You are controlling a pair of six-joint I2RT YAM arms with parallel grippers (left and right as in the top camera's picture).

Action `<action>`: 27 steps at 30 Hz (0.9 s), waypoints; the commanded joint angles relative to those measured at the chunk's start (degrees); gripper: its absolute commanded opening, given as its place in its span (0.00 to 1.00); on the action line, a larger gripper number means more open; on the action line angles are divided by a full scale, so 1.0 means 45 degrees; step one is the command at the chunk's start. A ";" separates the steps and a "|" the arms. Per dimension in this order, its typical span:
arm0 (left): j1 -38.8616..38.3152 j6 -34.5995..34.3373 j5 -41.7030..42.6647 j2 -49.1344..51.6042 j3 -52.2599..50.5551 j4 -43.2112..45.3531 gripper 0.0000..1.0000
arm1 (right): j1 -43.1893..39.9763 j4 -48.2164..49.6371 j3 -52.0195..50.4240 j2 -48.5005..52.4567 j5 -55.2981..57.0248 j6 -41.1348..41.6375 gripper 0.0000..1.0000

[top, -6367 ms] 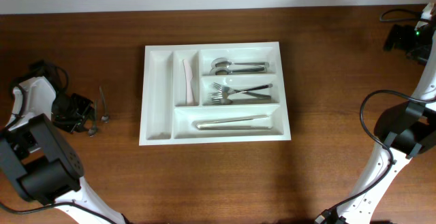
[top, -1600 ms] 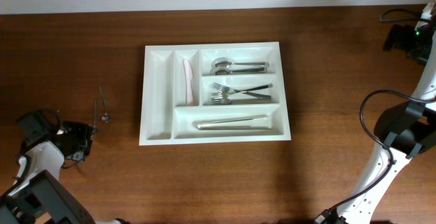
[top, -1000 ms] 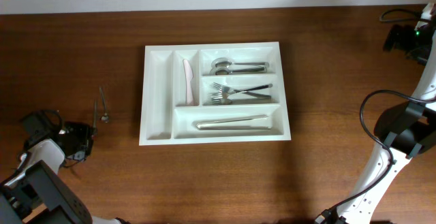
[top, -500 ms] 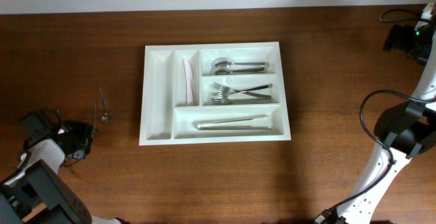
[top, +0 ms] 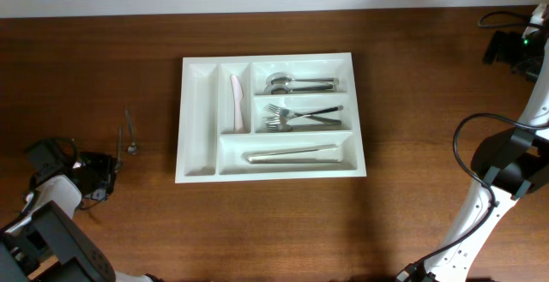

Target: Pack container

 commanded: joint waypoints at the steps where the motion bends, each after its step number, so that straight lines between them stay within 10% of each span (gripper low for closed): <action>1: 0.0073 0.0019 0.0146 0.0185 -0.0107 0.0034 0.39 | -0.0092 0.0029 -0.0073 -0.0495 -0.0015 0.0015 0.99; 27: 0.0073 0.0015 0.0850 0.0782 -0.0107 0.0418 0.27 | -0.0097 0.0029 -0.0073 -0.0495 -0.0015 0.0019 0.99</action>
